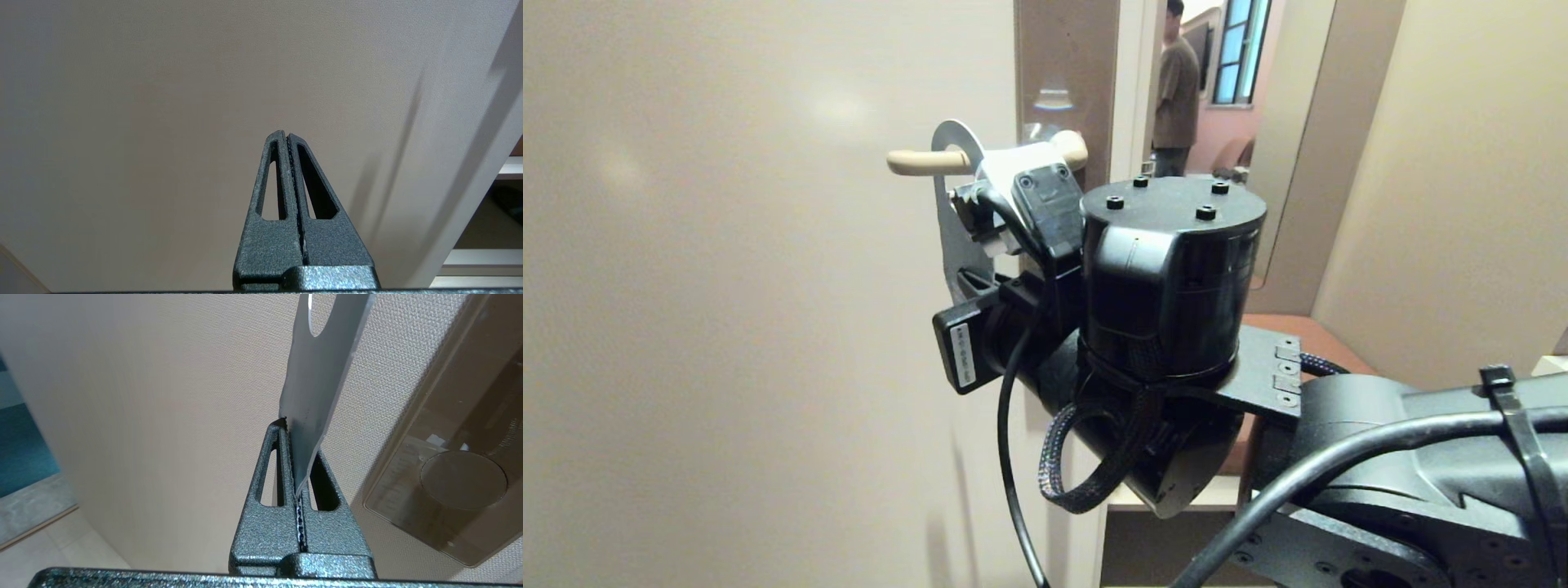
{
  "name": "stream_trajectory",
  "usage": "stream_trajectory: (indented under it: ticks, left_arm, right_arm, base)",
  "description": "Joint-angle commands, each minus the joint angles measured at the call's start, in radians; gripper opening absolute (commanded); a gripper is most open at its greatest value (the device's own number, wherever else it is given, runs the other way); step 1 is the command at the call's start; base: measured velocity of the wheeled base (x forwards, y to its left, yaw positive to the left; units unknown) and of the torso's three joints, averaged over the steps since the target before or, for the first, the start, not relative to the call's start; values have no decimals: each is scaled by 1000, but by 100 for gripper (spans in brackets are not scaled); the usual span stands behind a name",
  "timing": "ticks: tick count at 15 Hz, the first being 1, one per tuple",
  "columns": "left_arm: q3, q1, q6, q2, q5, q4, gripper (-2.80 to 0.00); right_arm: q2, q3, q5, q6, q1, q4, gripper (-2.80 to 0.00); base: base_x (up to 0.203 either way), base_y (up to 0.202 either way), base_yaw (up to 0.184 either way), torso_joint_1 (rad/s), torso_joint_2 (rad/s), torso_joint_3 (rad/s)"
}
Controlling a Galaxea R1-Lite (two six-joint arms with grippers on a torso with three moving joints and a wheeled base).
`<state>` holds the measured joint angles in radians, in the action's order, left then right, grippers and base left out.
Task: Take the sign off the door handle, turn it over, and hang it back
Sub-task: Take down the sign
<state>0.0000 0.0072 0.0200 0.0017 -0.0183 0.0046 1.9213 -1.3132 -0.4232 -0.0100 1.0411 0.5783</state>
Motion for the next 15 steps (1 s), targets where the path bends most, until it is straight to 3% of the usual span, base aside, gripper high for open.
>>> stream_trajectory:
  ticks: [1,15]
  left_arm:
    - [0,0,0,0,0,0,-280]
    - [0,0,0,0,-2,0,-280]
  right_arm:
    - [23,-14,-8,0,1,3,-280]
    - [96,-132,-26,8,1,-5,-280]
  base:
    - [0,0,0,0,0,0]
    - [0,0,0,0,0,0]
